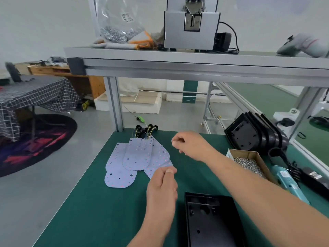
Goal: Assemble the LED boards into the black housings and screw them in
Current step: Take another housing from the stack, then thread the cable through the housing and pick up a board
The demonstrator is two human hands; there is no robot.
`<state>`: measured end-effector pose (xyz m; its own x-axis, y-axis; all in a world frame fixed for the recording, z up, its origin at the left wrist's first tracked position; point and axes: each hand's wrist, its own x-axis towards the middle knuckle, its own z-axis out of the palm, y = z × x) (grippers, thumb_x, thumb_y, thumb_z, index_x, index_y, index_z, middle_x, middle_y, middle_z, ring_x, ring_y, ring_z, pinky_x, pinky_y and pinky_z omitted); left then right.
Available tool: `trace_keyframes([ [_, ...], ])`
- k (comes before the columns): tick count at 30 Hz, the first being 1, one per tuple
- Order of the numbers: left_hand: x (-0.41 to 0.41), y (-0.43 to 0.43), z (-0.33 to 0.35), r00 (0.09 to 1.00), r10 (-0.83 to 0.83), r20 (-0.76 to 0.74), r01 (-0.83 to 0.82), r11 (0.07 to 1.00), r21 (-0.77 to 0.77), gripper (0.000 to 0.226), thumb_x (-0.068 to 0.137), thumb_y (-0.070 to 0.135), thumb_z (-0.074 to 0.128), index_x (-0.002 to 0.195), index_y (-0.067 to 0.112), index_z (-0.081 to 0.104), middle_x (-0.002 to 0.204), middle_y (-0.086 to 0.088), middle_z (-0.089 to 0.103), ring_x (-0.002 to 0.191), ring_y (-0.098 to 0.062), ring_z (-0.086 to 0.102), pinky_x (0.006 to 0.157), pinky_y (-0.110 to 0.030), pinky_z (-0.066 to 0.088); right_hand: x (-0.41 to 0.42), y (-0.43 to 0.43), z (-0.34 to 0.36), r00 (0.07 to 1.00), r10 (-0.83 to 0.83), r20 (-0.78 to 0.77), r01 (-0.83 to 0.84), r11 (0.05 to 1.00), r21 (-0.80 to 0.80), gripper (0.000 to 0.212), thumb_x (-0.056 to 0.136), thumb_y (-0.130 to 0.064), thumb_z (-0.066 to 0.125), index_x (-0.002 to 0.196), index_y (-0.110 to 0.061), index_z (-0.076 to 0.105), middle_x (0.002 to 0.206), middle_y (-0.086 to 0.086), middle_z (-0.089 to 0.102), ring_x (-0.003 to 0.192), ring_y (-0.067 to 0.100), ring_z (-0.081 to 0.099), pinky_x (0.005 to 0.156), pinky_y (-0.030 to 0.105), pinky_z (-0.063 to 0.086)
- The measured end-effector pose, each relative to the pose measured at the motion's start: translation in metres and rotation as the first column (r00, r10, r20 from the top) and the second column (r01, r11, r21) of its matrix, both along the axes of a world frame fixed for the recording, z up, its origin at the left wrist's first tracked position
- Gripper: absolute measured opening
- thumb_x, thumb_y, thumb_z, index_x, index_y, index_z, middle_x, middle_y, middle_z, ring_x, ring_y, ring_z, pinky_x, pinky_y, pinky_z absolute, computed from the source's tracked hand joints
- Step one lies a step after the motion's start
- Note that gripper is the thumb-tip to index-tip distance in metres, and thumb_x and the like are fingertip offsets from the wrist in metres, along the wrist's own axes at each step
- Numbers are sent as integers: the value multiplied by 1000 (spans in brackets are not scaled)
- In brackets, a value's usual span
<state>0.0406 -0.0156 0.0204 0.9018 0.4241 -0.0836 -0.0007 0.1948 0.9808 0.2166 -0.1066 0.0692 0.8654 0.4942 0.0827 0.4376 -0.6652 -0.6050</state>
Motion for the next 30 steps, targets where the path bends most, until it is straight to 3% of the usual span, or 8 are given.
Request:
trace_keyframes([
  [3, 2, -3, -4, 1000, -6, 20, 5, 999, 32, 31, 107, 23, 52, 82, 29, 70, 60, 3, 35, 53, -14, 29, 48, -25, 27, 54, 50, -8, 1000, -6, 23, 8, 997, -76, 27, 98, -19, 58, 111, 2, 68, 100, 23, 73, 89, 36, 72, 81, 48, 59],
  [6, 6, -1, -7, 999, 12, 32, -13, 999, 38, 35, 106, 18, 53, 76, 28, 68, 57, 1, 34, 53, -15, 30, 48, -26, 27, 93, 87, -12, 997, 6, 83, 4, 993, -117, 43, 102, -20, 57, 142, -6, 57, 133, 18, 66, 113, 34, 66, 95, 42, 54],
  [9, 8, 0, -10, 1000, 13, 25, -14, 1000, 27, 37, 105, 15, 53, 72, 25, 67, 54, -2, 35, 50, -17, 32, 47, -25, 28, 120, 111, -22, 997, 34, 72, -20, 981, -195, 55, 102, -18, 57, 156, -17, 44, 145, 17, 58, 124, 34, 61, 100, 40, 52],
  [13, 11, 1, -12, 1000, -8, 9, 7, 999, 41, 38, 102, 10, 54, 68, 24, 64, 51, -2, 35, 48, -17, 31, 48, -24, 28, 134, 123, -39, 989, 101, 109, -62, 948, -312, 46, 103, -11, 52, 149, -18, 51, 128, 17, 61, 111, 36, 63, 91, 41, 54],
  [17, 14, 2, -16, 1000, 8, -9, -7, 998, 63, 41, 103, 10, 56, 66, 26, 63, 49, 2, 35, 47, -16, 31, 50, -25, 27, 133, 121, -47, 957, 68, 280, 13, 960, -280, 25, 102, -7, 52, 125, -12, 58, 107, 14, 64, 98, 36, 63, 83, 46, 55],
  [21, 13, 3, -17, 1000, 4, -13, -3, 998, 64, 41, 103, 13, 56, 66, 28, 63, 50, 1, 36, 48, -16, 31, 50, -26, 28, 127, 118, -47, 935, 111, 337, -24, 967, -254, 31, 99, 1, 51, 121, -16, 66, 106, 12, 65, 93, 36, 62, 78, 43, 54],
  [26, 11, 3, -14, 999, -1, 35, 0, 1000, 31, 32, 102, 21, 58, 71, 26, 66, 50, 4, 35, 48, -13, 30, 47, -23, 28, 123, 100, -32, 946, -24, 323, 6, 998, 58, 22, 99, -6, 55, 101, -24, 68, 89, 5, 63, 80, 31, 67, 68, 38, 50],
  [30, 10, 3, -15, 1000, -24, 19, 24, 1000, 18, 35, 104, 16, 58, 71, 25, 67, 54, 4, 32, 50, -14, 26, 48, -25, 25, 98, 69, 1, 970, -119, 210, 29, 921, 388, 32, 91, -15, 54, 87, -45, 66, 78, 0, 72, 67, 22, 73, 73, 53, 63],
])
